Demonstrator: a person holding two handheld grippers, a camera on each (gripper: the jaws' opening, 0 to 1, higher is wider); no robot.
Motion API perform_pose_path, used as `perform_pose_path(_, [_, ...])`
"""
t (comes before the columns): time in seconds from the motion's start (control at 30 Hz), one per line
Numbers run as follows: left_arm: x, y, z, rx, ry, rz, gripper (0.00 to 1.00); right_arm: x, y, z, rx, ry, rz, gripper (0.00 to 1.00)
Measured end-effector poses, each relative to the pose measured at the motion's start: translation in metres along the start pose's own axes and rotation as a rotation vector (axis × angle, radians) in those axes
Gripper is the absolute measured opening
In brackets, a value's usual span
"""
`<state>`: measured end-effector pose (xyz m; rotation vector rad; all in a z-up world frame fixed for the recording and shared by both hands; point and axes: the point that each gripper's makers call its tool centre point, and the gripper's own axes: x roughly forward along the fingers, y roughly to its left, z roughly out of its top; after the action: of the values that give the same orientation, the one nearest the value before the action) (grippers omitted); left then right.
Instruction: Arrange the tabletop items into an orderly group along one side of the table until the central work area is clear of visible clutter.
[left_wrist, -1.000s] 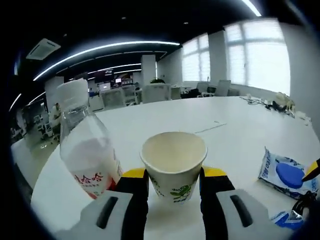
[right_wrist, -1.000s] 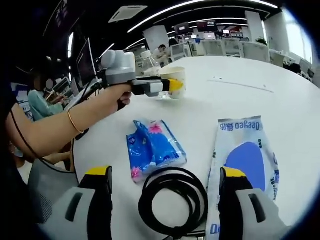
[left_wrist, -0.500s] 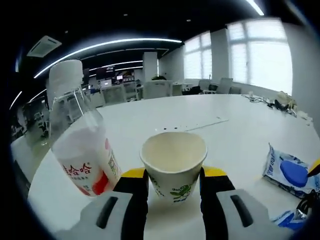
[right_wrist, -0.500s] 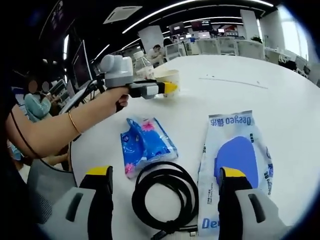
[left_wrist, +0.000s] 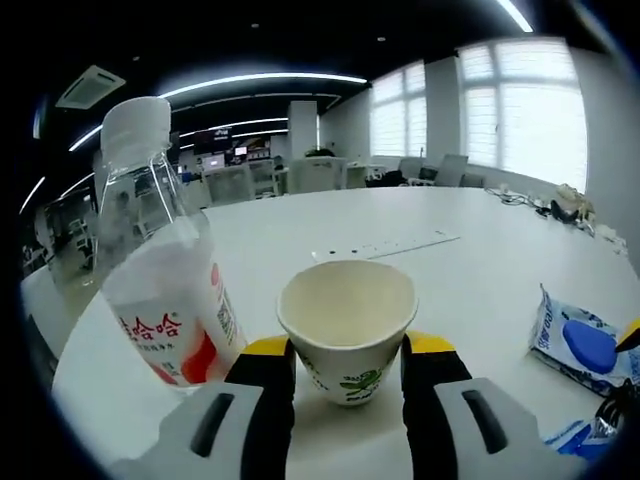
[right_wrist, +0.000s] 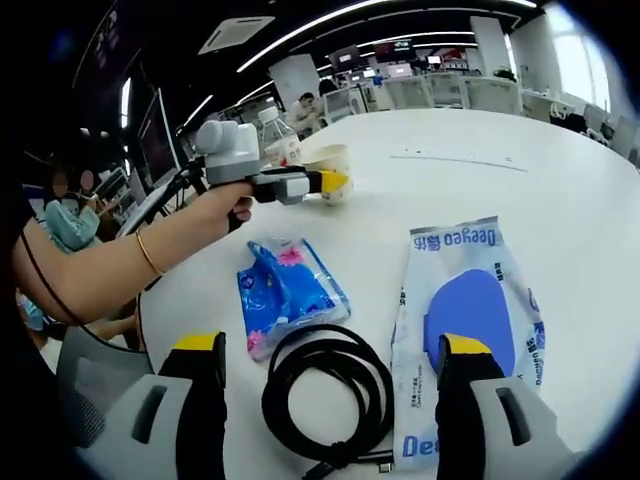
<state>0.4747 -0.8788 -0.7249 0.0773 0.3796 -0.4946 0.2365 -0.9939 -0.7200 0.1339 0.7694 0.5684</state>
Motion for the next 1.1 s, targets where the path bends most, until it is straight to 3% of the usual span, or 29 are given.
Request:
perform_pose_path(0.2, [-0.005,-0.005,0.002,-0.009,-0.017,-0.008,0.44,-0.001,0.003,0.001,0.005,-0.011,0.008,0.86])
perform_pose_path(0.43, [-0.013,-0.012,0.009,-0.019,-0.030,-0.025,0.55,-0.012,0.000,0.021,0.035,-0.112,-0.018,0.87])
perform_pose_path(0.57, [-0.018,-0.021,0.008,0.000,-0.017,-0.065,0.62,-0.018,-0.004,0.026,0.055,-0.144,-0.042,0.87])
perform_pose_path(0.83, [-0.036,-0.030,0.021,0.023,-0.040,-0.109,0.77,-0.034,-0.010,0.027,0.096,-0.185,-0.105,0.88])
perform_pose_path(1.1, [-0.049,-0.042,0.019,0.082,-0.017,-0.156,0.91,-0.047,-0.009,0.022,0.143,-0.206,-0.139,0.92])
